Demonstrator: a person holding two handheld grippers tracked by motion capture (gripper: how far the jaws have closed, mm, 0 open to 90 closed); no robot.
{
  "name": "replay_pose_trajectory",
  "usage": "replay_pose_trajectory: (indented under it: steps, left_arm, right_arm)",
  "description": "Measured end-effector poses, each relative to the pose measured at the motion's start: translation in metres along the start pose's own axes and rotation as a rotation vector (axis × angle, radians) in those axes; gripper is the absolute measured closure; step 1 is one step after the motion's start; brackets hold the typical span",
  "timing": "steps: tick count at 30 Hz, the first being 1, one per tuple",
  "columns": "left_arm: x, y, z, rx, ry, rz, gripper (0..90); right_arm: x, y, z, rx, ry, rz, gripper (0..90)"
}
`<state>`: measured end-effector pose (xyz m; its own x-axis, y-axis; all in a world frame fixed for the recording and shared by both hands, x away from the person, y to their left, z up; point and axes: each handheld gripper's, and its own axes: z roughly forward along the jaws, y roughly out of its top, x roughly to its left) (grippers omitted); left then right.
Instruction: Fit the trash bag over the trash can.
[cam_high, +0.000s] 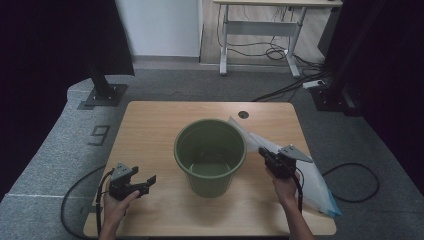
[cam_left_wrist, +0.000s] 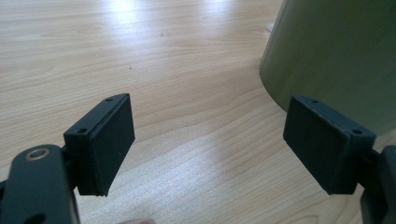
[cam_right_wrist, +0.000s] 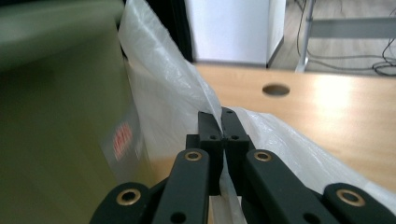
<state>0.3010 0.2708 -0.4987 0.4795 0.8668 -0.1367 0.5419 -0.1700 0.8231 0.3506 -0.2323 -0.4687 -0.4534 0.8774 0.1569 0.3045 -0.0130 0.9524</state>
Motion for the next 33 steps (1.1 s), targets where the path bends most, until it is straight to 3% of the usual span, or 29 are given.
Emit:
replay_pose_trajectory:
  steps: [7, 15, 18, 33]
  left_arm:
    - [0.000, -0.001, 0.002, 0.015, 0.000, -0.001, 16.5]
    - [0.001, -0.003, 0.004, 0.031, 0.001, -0.005, 16.5]
    - [0.003, -0.005, 0.005, 0.054, 0.024, -0.020, 16.7]
    - [0.007, -0.006, 0.007, 0.072, 0.018, -0.030, 16.7]
  right_arm:
    - [-0.004, 0.017, -0.021, -0.091, 0.007, 0.036, 88.6]
    - [-0.005, 0.024, -0.025, -0.132, 0.009, 0.062, 88.5]
    - [-0.004, 0.028, -0.027, -0.160, 0.001, 0.077, 88.5]
    - [0.017, 0.058, -0.044, -0.256, -0.031, 0.032, 88.6]
